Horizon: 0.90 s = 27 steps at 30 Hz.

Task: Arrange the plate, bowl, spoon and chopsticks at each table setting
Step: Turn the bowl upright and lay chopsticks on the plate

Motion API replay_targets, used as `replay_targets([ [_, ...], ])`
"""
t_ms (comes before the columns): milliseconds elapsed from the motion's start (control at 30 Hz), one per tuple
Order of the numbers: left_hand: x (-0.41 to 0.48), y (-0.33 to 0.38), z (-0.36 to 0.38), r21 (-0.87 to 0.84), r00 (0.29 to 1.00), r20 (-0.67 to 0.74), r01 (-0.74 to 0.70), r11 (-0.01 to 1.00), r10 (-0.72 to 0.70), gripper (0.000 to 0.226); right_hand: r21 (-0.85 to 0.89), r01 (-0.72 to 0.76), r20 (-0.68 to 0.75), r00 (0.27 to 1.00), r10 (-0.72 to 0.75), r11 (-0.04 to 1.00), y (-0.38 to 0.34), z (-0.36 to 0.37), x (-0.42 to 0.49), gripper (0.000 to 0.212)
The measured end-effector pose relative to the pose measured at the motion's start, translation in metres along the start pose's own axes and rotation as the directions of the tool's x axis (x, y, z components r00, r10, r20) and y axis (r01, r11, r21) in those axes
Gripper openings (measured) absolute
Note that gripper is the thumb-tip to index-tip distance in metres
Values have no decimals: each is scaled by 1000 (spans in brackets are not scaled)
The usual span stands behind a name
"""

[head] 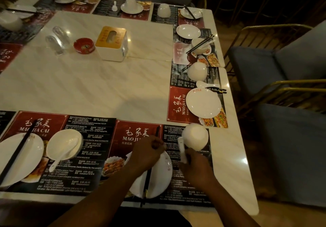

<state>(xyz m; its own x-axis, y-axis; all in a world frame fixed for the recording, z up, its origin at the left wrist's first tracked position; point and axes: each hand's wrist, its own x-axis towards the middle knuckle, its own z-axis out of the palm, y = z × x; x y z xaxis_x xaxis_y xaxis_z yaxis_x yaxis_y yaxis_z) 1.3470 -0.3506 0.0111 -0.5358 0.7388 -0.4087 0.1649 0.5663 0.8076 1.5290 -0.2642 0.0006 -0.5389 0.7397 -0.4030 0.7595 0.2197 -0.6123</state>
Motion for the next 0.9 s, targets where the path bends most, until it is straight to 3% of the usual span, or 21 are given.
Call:
replay_targets([
  [133, 12, -16, -29, 136, 994, -106, 13, 991, 1, 16, -176, -127, 4, 992, 130, 976, 39, -13, -1, 22],
  [267, 17, -31, -52, 201, 978, -207, 33, 979, 10, 20, -235, -123, 2, 992, 126, 964, 50, -3, -1, 37],
  [333, 15, -38, -57, 245, 972, -235, 30, 969, 29, 20, -248, -119, -25, 993, 116, 961, 51, 1, 0, 33],
  [433, 9, -47, -56, 296, 974, -218, 11, 955, 56, 13, -232, -113, -75, 992, 98, 966, 50, 4, 1, 19],
  [667, 9, -58, -47, 371, 982, -161, -31, 928, 97, 13, -386, -70, -131, 991, 20, 920, 46, 3, -5, 37],
  [767, 14, -60, -45, 395, 980, -152, -57, 917, 127, 16, -308, 41, -195, 975, -105, 951, 23, 9, -5, 19],
  [833, 16, -62, -44, 400, 979, -150, -70, 914, 140, 18, -161, 75, -95, 991, -91, 984, 2, 23, -2, 2],
  [900, 18, -63, -44, 407, 982, -137, -62, 911, 128, 20, -2, 35, 64, 997, -35, 999, -20, 43, 1, 3],
])
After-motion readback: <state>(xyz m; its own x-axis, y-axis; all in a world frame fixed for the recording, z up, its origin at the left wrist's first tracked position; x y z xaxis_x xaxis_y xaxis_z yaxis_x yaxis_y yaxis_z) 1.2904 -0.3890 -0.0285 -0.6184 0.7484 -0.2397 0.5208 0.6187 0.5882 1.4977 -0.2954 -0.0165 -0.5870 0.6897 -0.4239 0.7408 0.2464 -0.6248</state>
